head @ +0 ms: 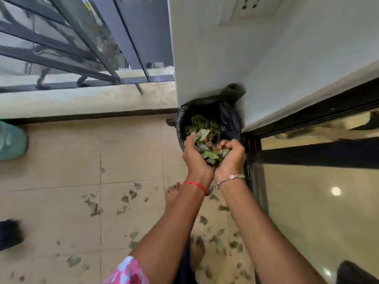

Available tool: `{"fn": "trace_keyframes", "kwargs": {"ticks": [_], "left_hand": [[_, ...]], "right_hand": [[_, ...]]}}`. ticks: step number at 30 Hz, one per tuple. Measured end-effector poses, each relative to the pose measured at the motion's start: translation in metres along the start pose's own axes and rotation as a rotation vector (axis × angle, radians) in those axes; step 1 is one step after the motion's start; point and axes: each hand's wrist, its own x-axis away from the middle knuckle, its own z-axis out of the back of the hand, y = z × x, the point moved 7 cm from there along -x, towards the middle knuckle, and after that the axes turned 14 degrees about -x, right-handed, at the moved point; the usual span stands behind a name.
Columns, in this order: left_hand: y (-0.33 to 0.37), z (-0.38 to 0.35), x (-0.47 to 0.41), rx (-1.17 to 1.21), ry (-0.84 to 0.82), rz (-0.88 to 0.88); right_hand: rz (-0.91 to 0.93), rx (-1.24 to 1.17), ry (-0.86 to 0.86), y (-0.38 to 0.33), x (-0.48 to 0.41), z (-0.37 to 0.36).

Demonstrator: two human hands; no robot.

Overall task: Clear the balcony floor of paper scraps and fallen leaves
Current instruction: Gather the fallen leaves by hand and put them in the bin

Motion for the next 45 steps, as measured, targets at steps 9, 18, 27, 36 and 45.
{"fn": "trace_keyframes", "kwargs": {"ticks": [9,18,27,36,45], "left_hand": [[-0.001,-0.033,-0.111,-0.465,-0.079,0.071],[0.026,-0.019,-0.131,-0.852,-0.018,0.066],[0.073,-0.039,-0.054,-1.817,-0.286,-0.525],[0.155,-0.002,0.107,-2.504,-0.097,-0.564],[0.186,0.109,0.355,-2.380,0.462,-0.472]], "right_hand": [[0.071,0.441,0.107,0.006,-0.126,-0.020],[0.094,1.051,-0.137,0.006,-0.147,-0.033],[0.226,1.828,-0.622,0.018,-0.071,-0.055],[0.511,2.424,-0.948,0.008,0.106,-0.101],[0.776,2.424,-1.622,-0.003,0.338,-0.066]]}}
